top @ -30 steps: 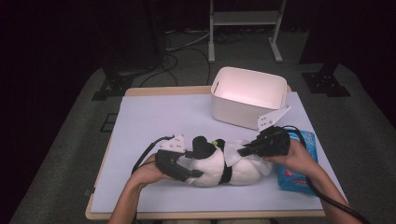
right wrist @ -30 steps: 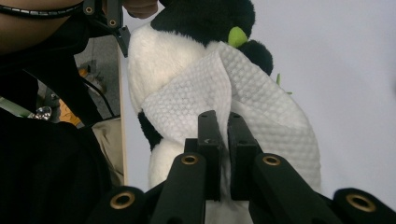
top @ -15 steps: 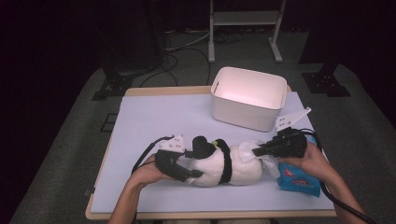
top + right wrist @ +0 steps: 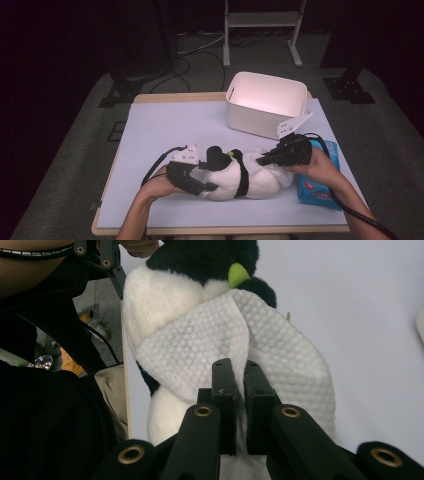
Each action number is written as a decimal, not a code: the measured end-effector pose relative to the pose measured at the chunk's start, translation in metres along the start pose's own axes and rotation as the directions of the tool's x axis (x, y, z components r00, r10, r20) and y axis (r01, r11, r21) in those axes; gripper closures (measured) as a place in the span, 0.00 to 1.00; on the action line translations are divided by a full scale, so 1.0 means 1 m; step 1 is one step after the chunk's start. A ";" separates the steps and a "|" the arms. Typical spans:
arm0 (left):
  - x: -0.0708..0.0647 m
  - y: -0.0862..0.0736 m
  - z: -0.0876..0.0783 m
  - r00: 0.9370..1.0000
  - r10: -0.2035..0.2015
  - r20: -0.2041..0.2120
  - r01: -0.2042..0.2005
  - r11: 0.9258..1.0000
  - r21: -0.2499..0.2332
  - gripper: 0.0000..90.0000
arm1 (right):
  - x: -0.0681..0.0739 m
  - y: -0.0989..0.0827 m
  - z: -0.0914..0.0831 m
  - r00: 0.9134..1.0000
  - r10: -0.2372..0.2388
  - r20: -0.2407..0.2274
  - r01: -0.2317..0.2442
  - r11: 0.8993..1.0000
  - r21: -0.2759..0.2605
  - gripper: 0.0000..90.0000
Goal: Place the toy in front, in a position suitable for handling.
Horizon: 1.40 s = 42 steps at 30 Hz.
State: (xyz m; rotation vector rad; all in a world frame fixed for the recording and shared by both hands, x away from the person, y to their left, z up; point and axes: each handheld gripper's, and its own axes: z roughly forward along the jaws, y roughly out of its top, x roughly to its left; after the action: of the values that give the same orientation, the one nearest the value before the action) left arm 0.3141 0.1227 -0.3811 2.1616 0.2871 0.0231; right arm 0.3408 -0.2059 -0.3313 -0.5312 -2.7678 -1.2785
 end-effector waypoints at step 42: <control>-0.012 0.013 0.003 0.998 0.069 -0.011 -0.069 0.998 0.002 0.34 | 0.007 0.030 0.025 0.997 -0.057 -0.046 0.059 0.998 0.033 0.95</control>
State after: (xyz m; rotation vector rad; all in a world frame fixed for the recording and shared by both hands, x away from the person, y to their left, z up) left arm 0.3056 0.1102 -0.3712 2.1724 0.2193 0.0746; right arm 0.3461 -0.1668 -0.3248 -0.4172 -2.7816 -1.2359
